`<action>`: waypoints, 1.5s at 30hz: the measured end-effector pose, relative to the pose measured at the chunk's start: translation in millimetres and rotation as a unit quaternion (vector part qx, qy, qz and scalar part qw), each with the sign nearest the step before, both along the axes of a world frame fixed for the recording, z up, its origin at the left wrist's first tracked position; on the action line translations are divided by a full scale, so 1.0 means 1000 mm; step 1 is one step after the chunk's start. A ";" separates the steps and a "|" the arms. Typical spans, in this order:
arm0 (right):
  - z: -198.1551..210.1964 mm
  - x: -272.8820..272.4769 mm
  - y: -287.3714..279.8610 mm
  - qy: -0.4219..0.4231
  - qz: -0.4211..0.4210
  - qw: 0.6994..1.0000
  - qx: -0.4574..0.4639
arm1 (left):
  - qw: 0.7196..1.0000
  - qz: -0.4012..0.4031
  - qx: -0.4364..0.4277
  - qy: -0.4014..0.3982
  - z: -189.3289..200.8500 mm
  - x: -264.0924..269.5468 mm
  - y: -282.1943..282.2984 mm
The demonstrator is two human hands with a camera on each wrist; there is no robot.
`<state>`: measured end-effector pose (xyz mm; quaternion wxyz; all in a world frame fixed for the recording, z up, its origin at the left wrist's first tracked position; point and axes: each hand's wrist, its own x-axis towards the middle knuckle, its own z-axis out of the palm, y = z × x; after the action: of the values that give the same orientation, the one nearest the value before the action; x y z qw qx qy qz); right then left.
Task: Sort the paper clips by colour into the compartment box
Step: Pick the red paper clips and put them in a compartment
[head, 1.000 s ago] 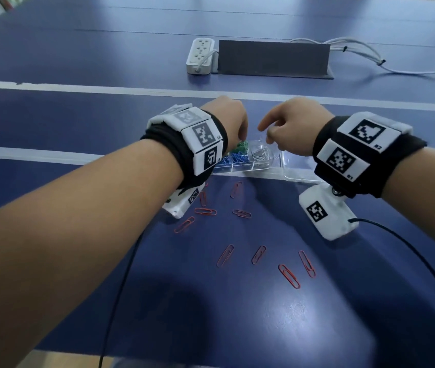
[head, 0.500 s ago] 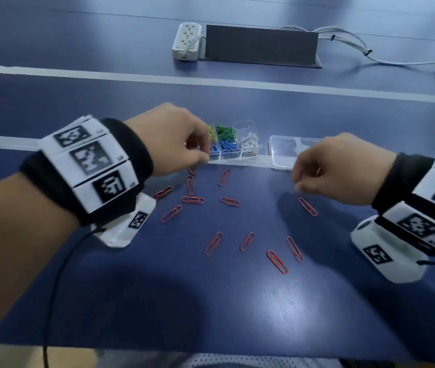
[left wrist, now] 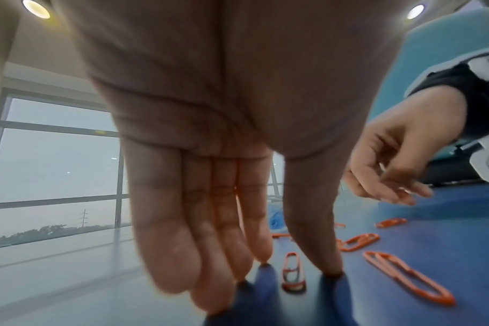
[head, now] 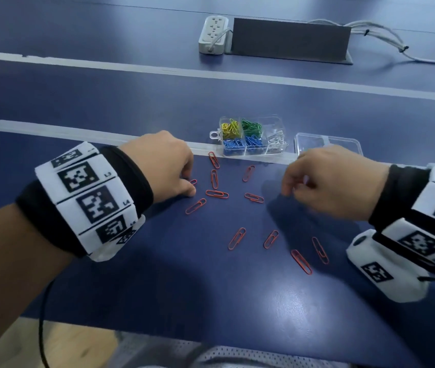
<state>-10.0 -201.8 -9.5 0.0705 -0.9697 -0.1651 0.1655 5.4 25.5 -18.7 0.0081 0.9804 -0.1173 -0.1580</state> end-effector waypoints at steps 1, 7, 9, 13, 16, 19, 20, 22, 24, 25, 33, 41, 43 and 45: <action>0.000 0.002 0.006 -0.010 0.003 1.000 0.005 | 1.000 0.000 0.001 0.004 0.000 0.000 -0.001; -0.001 0.009 0.034 -0.036 0.072 0.997 -0.010 | 1.000 -0.020 -0.016 0.004 0.000 -0.002 -0.003; -0.002 0.008 0.041 -0.014 0.101 0.994 -0.027 | 0.999 -0.032 -0.001 -0.008 -0.001 -0.003 -0.004; -0.008 0.007 0.047 -0.027 0.124 0.991 -0.033 | 0.997 -0.068 0.030 -0.018 -0.004 -0.005 -0.007; -0.008 0.007 0.047 -0.026 0.125 0.991 -0.031 | 0.996 -0.077 0.034 -0.011 -0.004 -0.007 -0.007; -0.009 0.007 0.045 -0.027 0.129 0.991 -0.027 | 0.998 -0.064 0.011 0.001 -0.003 -0.006 -0.005; -0.010 0.009 0.044 -0.024 0.126 0.991 -0.026 | 0.998 -0.060 0.006 0.004 -0.004 -0.006 -0.004; -0.009 0.013 0.041 -0.016 0.110 0.994 -0.015 | 0.999 -0.050 -0.001 0.008 -0.004 -0.006 -0.003; -0.005 0.020 0.038 -0.024 0.085 0.996 0.008 | 0.999 -0.045 0.002 0.008 -0.004 -0.006 -0.001; -0.004 0.023 0.036 -0.035 0.072 0.997 0.020 | 0.999 -0.041 0.004 0.006 -0.003 -0.006 -0.001; -0.006 0.033 0.049 -0.057 0.177 0.982 -0.023 | 0.999 -0.040 -0.028 0.005 0.001 -0.010 0.006; -0.005 0.032 0.049 -0.059 0.186 0.980 -0.048 | 0.997 -0.014 -0.079 0.021 0.000 -0.013 0.005; -0.007 0.031 0.049 -0.057 0.176 0.982 -0.045 | 0.996 -0.017 -0.083 0.020 0.001 -0.015 0.003; -0.008 0.030 0.048 -0.055 0.172 0.982 -0.046 | 0.997 -0.029 -0.076 0.007 0.001 -0.016 0.001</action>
<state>20.4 -153.8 -17.8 -0.0125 -0.9365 -0.3257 0.1293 -10.6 26.9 -17.6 0.0791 0.9720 -0.1571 -0.1555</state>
